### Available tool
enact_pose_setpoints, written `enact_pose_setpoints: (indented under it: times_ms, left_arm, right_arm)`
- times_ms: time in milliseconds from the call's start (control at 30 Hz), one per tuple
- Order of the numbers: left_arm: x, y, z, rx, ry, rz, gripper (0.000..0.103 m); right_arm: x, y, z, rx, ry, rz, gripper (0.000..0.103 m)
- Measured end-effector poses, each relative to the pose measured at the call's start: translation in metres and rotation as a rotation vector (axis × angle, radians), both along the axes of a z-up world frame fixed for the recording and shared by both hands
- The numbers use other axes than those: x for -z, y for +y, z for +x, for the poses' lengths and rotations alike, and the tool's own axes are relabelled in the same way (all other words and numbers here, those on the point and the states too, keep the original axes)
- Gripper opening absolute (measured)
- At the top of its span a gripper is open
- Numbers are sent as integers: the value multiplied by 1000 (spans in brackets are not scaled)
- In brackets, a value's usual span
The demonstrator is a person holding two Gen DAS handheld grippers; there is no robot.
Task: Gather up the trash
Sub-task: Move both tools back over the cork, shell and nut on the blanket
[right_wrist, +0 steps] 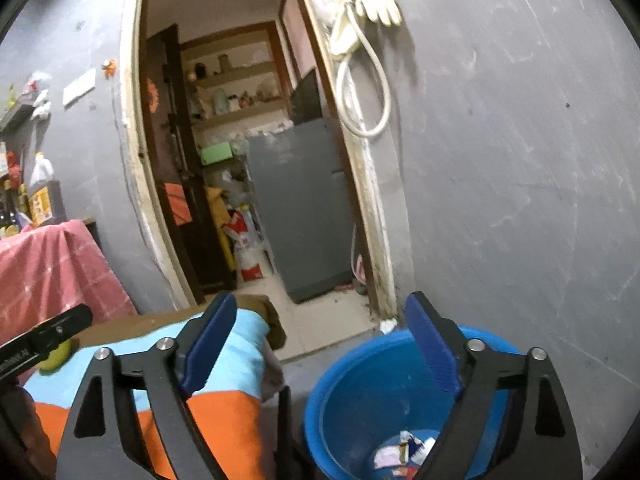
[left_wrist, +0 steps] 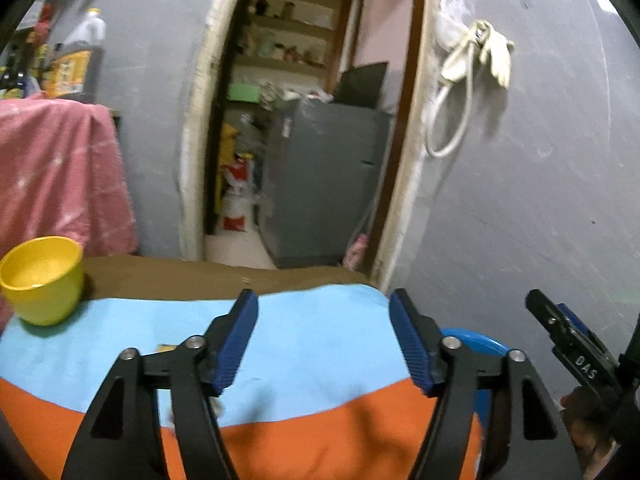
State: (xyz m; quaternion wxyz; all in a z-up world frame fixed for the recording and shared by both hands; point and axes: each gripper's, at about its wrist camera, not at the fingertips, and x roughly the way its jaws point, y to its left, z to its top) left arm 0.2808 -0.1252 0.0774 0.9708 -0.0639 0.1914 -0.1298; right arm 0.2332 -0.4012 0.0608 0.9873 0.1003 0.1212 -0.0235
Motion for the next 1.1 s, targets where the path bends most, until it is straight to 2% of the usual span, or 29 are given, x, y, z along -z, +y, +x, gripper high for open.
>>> enact_pose_setpoints:
  times_ms: [67, 100, 167, 400, 733, 1100]
  left_arm:
    - [-1, 12, -3, -32, -19, 2, 86]
    - [-2, 18, -6, -61, -37, 3, 89]
    - [-2, 32, -16, -124, -83, 5, 100]
    - [3, 61, -40, -246, -152, 61, 101]
    - [9, 111, -58, -357, -184, 44, 101]
    - [23, 132, -73, -426, -199, 77, 101]
  right_arm:
    - [-2, 8, -2, -14, -26, -8, 97]
    - [-4, 14, -4, -22, -48, -15, 103]
    - [-7, 22, -6, -37, -76, -24, 103]
    - [-16, 62, -11, -114, -174, -77, 103]
    - [-20, 111, -31, -222, -326, -147, 103]
    - [-11, 150, -25, -319, -292, -224, 103]
